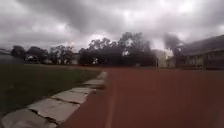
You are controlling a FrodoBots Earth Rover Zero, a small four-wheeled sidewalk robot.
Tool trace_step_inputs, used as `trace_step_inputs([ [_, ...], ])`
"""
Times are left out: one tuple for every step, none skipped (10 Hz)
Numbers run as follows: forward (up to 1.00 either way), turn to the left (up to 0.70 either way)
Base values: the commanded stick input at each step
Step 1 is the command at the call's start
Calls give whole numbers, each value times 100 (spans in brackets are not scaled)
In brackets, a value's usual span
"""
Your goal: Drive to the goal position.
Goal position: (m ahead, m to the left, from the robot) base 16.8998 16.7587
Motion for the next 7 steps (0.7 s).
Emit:
trace_step_inputs([
  [70, -34],
  [70, -32],
  [70, -29],
  [70, -23],
  [70, 0],
  [70, 0],
  [70, 0],
])
